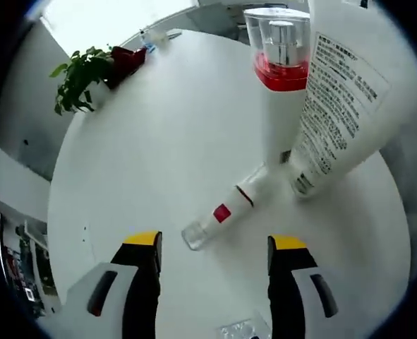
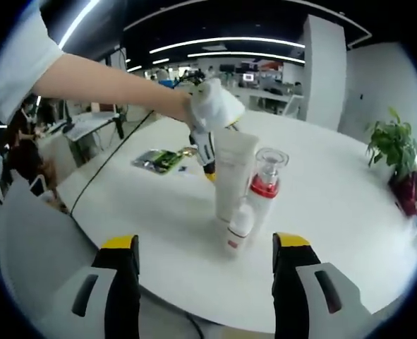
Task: Arrange the skincare products in the storage area until every visible bottle or jar stands upright without overlapping.
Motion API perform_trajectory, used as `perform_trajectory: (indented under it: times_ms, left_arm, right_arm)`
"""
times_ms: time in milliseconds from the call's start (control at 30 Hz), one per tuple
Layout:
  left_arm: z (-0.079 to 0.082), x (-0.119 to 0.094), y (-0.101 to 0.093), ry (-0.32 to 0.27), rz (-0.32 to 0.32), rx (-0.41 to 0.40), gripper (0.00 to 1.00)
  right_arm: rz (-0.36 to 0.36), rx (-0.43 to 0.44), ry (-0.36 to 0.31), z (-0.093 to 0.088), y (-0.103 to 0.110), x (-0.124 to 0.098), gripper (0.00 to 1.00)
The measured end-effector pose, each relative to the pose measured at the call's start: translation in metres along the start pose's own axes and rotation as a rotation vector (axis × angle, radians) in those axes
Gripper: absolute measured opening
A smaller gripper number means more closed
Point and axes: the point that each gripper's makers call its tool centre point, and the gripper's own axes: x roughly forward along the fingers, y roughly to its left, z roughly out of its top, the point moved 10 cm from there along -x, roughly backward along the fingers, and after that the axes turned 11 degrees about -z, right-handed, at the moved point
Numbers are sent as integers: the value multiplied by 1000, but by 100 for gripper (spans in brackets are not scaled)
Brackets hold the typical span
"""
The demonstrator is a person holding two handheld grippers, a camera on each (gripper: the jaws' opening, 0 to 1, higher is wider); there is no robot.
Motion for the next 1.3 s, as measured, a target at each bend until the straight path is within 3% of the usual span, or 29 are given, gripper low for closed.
perform_trajectory:
  times_ms: [467,667,833,1033,1300]
  left_arm:
    - [12,28,8,37,-123,85,35]
    - [10,30,10,73,-140,105,28]
    - [7,30,12,82,-144,86,25]
    - [3,32,12,64,-161,-32,25]
    - [0,33,8,84,-148,-86,24]
  right_arm:
    - [-12,6,15,-1,-2,2,75]
    - [-13,8,18,-1,-2,2,75]
    - [-15,8,20,-1,-2,2,75]
    - [-18,6,22,-1,-2,2,75]
    - [-19,5,21,-2,-3,2,75]
